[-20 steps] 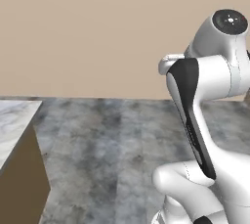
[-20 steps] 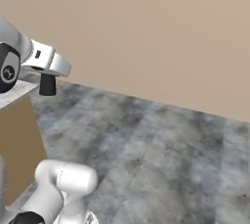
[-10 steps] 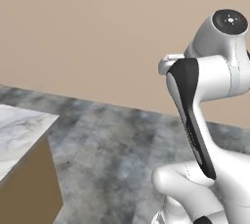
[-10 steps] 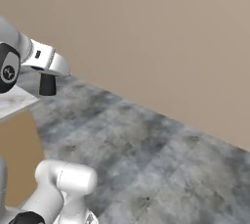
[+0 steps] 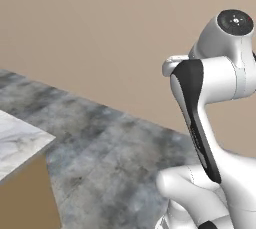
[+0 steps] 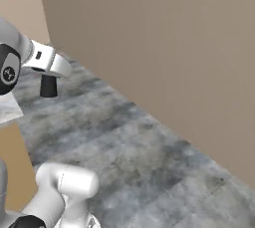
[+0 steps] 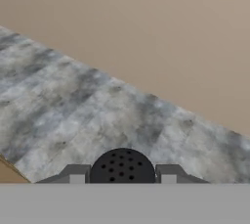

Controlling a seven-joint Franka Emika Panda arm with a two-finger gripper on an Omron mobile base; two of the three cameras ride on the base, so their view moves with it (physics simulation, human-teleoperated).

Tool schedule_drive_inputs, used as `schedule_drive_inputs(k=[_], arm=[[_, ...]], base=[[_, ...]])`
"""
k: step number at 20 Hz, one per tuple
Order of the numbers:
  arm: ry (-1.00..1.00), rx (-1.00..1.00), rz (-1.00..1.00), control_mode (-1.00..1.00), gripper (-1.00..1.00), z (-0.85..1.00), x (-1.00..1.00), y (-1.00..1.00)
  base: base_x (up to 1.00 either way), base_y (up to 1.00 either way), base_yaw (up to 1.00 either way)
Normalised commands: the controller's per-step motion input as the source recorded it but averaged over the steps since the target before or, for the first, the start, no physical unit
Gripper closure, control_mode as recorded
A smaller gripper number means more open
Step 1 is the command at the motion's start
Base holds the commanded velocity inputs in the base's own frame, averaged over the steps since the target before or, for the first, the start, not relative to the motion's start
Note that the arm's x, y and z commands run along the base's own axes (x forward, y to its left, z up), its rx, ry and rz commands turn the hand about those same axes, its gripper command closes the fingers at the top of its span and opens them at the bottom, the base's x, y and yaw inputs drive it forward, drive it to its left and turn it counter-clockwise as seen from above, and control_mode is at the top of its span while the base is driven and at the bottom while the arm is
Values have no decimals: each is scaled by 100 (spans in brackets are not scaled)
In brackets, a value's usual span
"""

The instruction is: Move the mayonnaise and shaker from the cabinet to the dining counter.

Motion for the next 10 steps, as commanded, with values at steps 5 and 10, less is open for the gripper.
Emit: schedule_drive_inputs(k=[5, 10], arm=[[0, 0, 0, 100, 100, 0, 0, 0], [0, 0, 0, 100, 100, 0, 0, 0]], base=[[98, -73, 46], [94, -78, 45]])
